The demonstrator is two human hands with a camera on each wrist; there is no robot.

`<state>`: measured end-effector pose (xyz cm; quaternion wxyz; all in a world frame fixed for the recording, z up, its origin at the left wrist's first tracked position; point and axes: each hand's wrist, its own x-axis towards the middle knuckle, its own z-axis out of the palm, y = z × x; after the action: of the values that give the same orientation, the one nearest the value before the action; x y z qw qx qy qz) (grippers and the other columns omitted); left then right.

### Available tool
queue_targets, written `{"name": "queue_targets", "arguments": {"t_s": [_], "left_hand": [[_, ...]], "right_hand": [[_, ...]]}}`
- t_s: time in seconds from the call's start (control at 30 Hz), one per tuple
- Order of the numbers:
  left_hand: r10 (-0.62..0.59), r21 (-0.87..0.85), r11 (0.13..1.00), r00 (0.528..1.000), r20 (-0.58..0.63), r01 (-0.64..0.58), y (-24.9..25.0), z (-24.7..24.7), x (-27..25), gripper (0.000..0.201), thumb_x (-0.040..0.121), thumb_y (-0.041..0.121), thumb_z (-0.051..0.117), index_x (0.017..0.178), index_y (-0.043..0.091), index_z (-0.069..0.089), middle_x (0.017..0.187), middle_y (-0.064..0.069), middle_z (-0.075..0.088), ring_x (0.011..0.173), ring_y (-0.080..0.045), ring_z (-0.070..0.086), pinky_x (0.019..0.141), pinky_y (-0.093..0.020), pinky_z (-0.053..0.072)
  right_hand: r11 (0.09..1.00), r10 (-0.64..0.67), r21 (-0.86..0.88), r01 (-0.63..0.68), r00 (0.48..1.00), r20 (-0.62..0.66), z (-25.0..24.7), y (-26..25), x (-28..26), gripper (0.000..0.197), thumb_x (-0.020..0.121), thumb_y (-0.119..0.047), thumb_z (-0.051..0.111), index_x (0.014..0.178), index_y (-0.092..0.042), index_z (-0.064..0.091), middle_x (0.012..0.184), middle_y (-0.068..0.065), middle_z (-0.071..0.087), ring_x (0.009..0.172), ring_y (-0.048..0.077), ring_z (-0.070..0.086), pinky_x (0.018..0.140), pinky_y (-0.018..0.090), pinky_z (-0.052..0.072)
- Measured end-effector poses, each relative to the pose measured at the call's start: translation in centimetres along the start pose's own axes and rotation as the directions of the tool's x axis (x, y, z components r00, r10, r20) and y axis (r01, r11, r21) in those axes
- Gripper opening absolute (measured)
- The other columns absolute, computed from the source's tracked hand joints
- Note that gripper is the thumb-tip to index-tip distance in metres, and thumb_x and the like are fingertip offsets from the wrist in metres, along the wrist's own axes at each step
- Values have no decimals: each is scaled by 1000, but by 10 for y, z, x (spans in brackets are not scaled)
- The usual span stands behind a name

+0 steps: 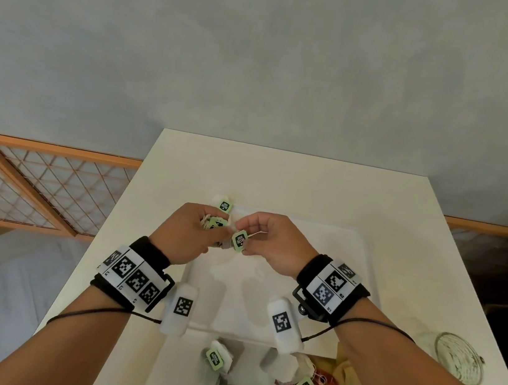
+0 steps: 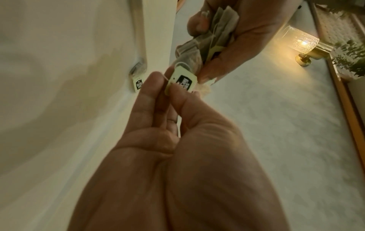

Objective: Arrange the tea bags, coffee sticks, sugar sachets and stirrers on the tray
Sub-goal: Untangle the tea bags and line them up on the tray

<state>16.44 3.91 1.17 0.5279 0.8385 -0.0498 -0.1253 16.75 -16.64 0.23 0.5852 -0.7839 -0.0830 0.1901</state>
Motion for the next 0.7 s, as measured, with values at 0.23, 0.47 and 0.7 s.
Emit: {"name": "queue_targets", "arguments": {"t_s": [0.23,0.47,0.7], "left_hand": [[-18,-11,1000,1000,21,18,-2,-1,0,12,92,14,69,101,14,77,75,-2,71,59,-10,58,52,-21,50],[-36,-68,997,996,82,42,-4,5,1,10,92,14,71,101,12,76,67,2,67,60,-10,59,54,-22,48],[-60,-88,994,994,88,68,-13,2,7,12,93,14,70,103,12,77,77,-5,69,64,-11,59,53,-22,49]], "right_hand": [[989,-54,130,73,989,-140,-1,4,-1,26,84,4,76,88,-22,72,81,-3,69,76,6,63,77,21,53],[989,-53,124,75,985,-166,7,9,3,25,86,-5,77,96,-27,69,92,-4,66,66,10,58,67,23,51],[998,66,4,-66,998,3,11,19,0,6,98,-22,66,92,-19,68,83,0,72,74,7,68,68,23,50]]}}
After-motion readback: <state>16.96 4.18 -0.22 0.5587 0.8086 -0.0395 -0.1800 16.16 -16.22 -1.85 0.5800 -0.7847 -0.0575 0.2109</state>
